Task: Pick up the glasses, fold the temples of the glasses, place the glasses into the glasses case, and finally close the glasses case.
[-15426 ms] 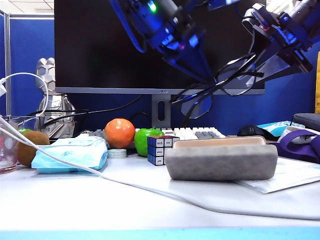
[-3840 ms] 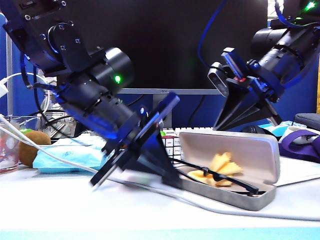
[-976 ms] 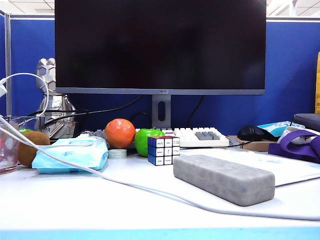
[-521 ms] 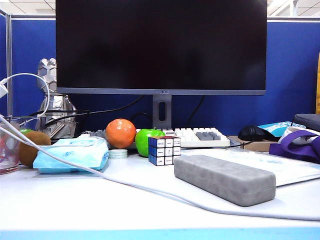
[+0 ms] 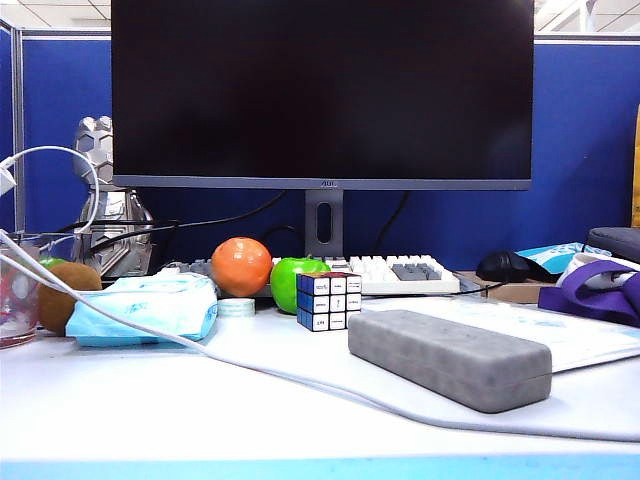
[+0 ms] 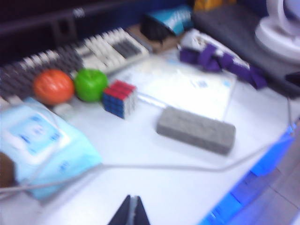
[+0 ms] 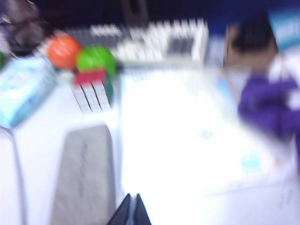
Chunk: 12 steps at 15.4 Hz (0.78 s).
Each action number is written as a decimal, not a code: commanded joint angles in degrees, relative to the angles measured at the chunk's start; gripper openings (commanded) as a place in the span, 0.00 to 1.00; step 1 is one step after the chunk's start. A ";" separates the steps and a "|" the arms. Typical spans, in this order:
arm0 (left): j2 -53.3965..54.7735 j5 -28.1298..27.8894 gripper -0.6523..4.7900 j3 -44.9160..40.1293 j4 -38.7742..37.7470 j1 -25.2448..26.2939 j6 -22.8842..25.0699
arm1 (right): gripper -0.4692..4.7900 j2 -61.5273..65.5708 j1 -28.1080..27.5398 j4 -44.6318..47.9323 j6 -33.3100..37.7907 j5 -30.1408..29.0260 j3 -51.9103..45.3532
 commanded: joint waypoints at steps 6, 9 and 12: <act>0.17 9.31 0.11 -15.19 19.76 -0.04 -1.51 | 0.08 -0.22 0.26 1.64 1.68 0.11 -8.39; 0.20 6.69 0.11 -22.80 32.04 0.00 -1.49 | 0.08 -0.22 0.31 1.60 1.66 0.02 -8.39; 0.20 5.73 0.11 -27.08 38.07 0.02 -1.60 | 0.08 -0.22 0.31 1.57 1.66 0.00 -8.39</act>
